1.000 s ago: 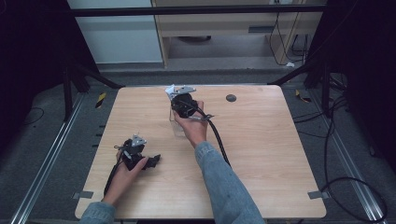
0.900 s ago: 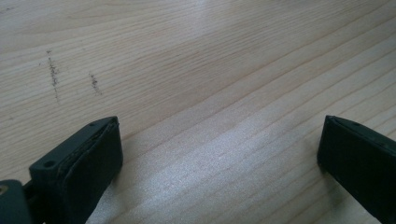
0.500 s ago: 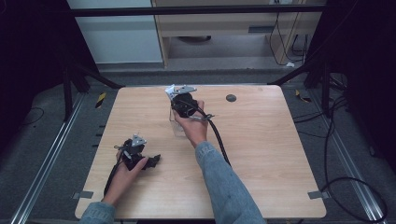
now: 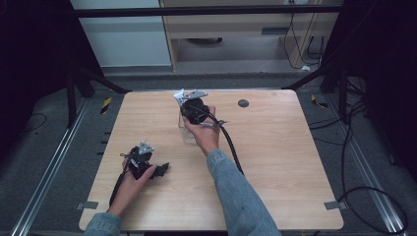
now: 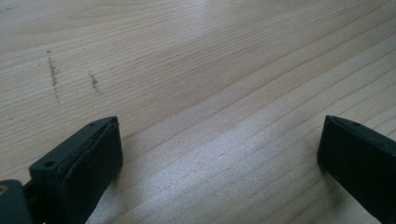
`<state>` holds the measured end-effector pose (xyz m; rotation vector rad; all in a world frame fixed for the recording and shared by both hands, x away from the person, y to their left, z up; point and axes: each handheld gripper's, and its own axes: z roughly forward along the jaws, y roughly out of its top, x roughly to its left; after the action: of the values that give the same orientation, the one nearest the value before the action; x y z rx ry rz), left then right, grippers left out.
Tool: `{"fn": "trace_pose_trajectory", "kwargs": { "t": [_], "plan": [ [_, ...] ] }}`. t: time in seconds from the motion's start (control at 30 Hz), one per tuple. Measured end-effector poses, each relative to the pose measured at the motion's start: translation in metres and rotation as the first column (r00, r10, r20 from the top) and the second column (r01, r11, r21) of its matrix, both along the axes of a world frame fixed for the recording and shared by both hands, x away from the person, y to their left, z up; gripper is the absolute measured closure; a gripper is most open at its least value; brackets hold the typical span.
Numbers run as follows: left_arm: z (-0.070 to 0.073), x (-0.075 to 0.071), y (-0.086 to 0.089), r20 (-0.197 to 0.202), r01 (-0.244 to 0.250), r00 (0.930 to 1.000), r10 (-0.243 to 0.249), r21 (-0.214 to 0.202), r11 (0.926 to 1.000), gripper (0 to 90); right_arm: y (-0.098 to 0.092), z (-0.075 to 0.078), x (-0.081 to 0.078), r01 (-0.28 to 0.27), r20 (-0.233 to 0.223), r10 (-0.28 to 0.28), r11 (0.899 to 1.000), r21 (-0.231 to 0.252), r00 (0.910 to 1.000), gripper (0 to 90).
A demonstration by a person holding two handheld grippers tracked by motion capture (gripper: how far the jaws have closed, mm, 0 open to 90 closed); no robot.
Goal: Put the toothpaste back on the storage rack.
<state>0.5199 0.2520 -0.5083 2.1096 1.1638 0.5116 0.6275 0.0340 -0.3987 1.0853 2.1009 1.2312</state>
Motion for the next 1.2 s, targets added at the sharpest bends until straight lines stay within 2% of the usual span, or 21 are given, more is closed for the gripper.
{"fn": "trace_pose_trajectory", "kwargs": {
  "t": [0.63,1.2],
  "plan": [
    [0.0,0.0,0.0,0.0,0.0,1.0,0.0,0.0,1.0,0.0,-0.01,0.004,-0.009,-0.001,0.001,0.001,1.0,0.004,1.0,74.5],
    [0.0,0.0,0.0,0.0,0.0,1.0,0.0,0.0,1.0,0.0,-0.021,0.01,-0.017,0.0,-0.001,0.0,1.0,0.011,1.0,64.9]
  ]
}}
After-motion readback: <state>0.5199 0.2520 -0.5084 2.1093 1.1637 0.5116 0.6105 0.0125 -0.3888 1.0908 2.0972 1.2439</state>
